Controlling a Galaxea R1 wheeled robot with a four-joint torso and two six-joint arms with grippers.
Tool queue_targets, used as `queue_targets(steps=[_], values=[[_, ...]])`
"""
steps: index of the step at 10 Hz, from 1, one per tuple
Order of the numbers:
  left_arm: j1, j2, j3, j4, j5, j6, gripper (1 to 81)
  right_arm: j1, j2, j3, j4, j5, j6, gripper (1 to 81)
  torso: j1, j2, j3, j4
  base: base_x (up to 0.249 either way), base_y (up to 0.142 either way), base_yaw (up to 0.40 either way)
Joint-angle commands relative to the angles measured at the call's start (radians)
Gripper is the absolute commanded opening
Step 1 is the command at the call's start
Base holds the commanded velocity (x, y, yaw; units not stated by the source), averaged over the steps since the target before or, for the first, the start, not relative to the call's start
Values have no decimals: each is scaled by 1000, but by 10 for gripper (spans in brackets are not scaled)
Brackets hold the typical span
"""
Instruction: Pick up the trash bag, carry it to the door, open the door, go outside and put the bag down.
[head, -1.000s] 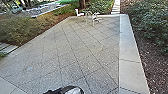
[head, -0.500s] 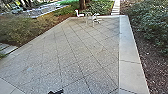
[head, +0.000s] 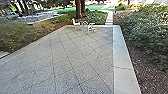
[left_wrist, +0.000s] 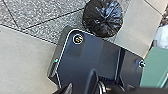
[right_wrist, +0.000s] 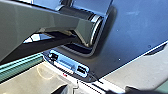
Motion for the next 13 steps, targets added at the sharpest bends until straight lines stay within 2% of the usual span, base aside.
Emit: queue_targets(steps=[1,2,3,4,5,6,7,9,11,13], values=[[52,23,-6,107,40,99,811,25,36,31,2,-45,12,811,0,0,69,-67,0,0,0],[90,24,-9,114,37,139,811,27,36,31,2,-45,12,811,0,0,97,-95,0,0,0],[128,24,-9,114,8,162,811,27,36,31,2,-45,12,811,0,0,117,-110,0,0,0],[161,24,-6,117,-33,168,811,27,36,31,2,-45,12,811,0,0,114,-109,0,0,0],[190,24,-6,131,-56,178,811,27,36,31,4,-45,12,811,-2,-1,90,-91,0,0,0],[226,26,-6,150,-67,179,811,27,36,31,2,-45,12,811,-2,-2,97,-97,0,0,0],[263,26,-6,170,-104,179,811,27,36,31,4,-45,12,811,-2,-2,98,-97,0,0,0],[360,43,-9,246,-225,179,811,27,37,31,4,-43,14,811,-2,-2,97,-97,0,0,0],[417,54,-4,242,-354,178,811,25,39,31,4,-28,14,811,-2,-2,97,-97,0,0,0],[423,63,-6,240,-365,170,811,15,40,31,2,-19,14,811,-2,-3,98,-97,0,0,0]])
